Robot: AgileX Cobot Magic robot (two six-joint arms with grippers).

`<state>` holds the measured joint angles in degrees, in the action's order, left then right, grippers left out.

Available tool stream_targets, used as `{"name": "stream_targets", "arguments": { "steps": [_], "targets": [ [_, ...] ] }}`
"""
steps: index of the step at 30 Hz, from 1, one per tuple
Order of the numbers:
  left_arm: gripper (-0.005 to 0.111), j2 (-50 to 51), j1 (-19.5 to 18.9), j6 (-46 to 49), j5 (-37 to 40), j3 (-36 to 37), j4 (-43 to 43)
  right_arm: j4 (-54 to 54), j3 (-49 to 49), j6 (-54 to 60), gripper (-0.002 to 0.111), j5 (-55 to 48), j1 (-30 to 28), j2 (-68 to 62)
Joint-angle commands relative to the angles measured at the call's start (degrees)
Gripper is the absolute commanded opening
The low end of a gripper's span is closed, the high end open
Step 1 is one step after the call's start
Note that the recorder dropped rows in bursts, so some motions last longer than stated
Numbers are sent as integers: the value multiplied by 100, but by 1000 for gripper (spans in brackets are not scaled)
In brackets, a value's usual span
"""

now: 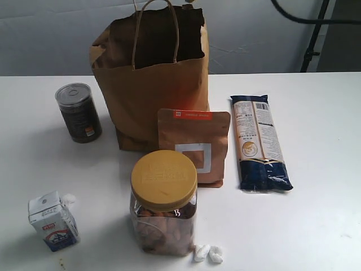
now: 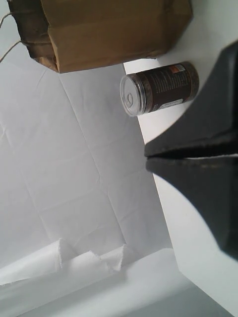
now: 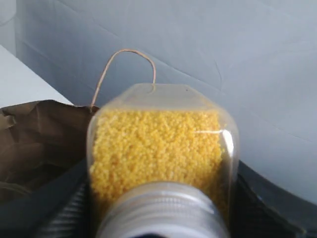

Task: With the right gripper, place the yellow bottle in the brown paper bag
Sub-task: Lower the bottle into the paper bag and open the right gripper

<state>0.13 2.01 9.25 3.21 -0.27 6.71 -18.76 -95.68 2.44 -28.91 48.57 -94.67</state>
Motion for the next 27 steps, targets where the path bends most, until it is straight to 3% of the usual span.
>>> {"name": "stream_targets", "arguments": {
  "steps": [1,13,16,22,24,27],
  "targets": [
    [0,-13,23,-28,-32,27,-25,-10,-115,90,0,435,-2,-182],
    [0,-13,23,-28,-32,27,-25,257,-115,229,1,760,-2,-777],
    [0,-13,23,-28,-32,27,-25,403,-115,229,15,696,-2,-777],
    [0,-13,23,-28,-32,27,-25,543,-115,229,64,432,-2,-777],
    [0,-13,23,-28,-32,27,-25,543,-115,229,69,393,7,-750],
    [0,-13,23,-28,-32,27,-25,546,-115,229,68,384,7,-566]
  ]
}}
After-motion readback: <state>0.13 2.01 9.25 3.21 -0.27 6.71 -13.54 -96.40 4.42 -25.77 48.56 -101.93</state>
